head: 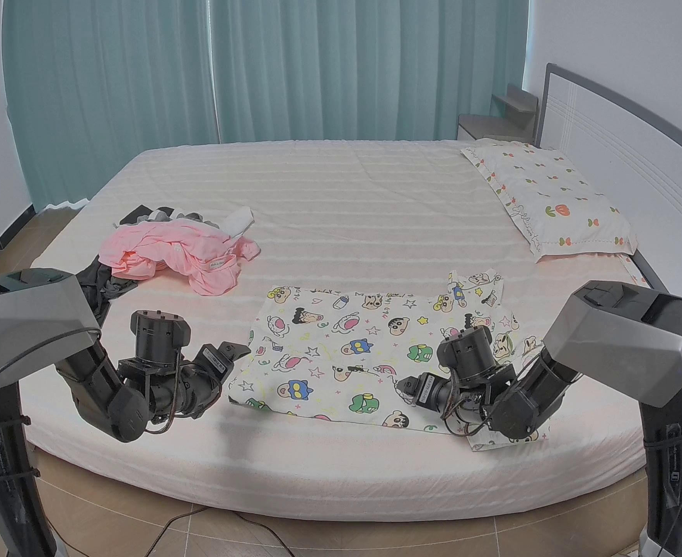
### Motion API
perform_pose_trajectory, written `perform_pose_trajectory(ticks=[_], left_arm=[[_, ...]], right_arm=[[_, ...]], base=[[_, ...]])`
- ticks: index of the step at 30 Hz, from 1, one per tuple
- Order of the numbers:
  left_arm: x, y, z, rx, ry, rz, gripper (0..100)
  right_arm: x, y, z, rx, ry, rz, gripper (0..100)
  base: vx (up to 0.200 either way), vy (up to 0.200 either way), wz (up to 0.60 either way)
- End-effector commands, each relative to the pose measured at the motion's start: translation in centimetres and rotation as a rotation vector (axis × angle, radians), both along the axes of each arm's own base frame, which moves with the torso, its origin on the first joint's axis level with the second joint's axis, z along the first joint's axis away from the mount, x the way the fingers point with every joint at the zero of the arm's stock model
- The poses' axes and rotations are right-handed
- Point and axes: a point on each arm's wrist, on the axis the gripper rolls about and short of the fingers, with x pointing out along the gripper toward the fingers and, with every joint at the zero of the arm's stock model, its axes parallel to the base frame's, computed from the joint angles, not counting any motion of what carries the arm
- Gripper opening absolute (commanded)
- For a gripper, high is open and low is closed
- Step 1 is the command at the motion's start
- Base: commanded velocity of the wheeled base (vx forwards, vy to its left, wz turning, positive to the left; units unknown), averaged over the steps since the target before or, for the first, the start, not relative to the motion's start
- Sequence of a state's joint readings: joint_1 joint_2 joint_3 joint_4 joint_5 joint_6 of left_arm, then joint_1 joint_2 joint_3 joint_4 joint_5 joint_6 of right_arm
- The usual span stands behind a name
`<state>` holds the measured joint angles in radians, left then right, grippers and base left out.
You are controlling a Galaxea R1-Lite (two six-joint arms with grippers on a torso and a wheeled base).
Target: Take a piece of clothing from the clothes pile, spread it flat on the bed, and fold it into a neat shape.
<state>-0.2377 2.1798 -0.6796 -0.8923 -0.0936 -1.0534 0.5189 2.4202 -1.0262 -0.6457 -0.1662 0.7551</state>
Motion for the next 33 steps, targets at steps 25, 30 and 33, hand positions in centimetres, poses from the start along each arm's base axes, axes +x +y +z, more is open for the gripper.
perform_pose_trajectory(ticks=[25, 30, 33], left_arm=[[-0.2, 0.0, -0.1, -0.002, -0.005, -0.003, 100], [-1.0, -0.1, 0.3, -0.025, -0.093, -0.021, 100], [-1.9, -0.4, 0.6, -0.059, -0.127, -0.079, 100]], right_arm=[[1.9, 0.1, 2.8, -0.018, -0.129, -0.049, 100], [-1.3, -0.7, 7.6, 0.063, -0.155, -0.038, 100], [-3.7, -3.5, 9.5, 0.103, -0.139, -0.058, 100]], base=[[0.000, 0.000, 0.00], [0.000, 0.000, 0.00], [0.000, 0.000, 0.00]])
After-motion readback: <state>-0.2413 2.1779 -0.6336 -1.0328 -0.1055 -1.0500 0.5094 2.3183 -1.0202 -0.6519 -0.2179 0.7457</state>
